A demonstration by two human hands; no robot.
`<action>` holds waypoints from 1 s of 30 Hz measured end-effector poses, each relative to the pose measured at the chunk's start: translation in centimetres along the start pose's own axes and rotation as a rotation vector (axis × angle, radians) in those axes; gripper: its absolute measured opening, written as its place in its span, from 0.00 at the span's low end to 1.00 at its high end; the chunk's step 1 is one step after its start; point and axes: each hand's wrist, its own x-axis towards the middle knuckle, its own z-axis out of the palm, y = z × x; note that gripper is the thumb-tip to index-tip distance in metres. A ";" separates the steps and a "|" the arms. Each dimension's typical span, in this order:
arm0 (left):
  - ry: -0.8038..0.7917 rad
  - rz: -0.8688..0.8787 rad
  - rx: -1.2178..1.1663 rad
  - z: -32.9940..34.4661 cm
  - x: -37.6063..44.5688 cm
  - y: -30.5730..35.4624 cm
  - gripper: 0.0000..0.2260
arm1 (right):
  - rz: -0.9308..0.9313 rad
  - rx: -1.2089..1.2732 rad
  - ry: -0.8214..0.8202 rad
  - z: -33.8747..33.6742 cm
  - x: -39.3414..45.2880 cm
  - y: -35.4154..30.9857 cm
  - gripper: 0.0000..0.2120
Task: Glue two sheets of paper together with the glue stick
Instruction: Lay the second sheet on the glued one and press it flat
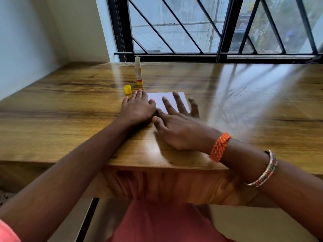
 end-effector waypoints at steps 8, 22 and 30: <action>0.067 -0.037 -0.087 -0.4 0.4 -0.6 0.24 | 0.274 0.116 -0.181 -2.6 -2.2 7.1 0.22; 0.203 -0.101 -0.158 -2.5 3.6 -1.0 0.12 | 0.153 0.406 0.346 -2.1 10.8 5.9 0.10; 0.285 -0.036 -0.652 -3.0 3.8 -1.6 0.10 | -0.124 0.464 0.087 -2.3 13.9 4.2 0.20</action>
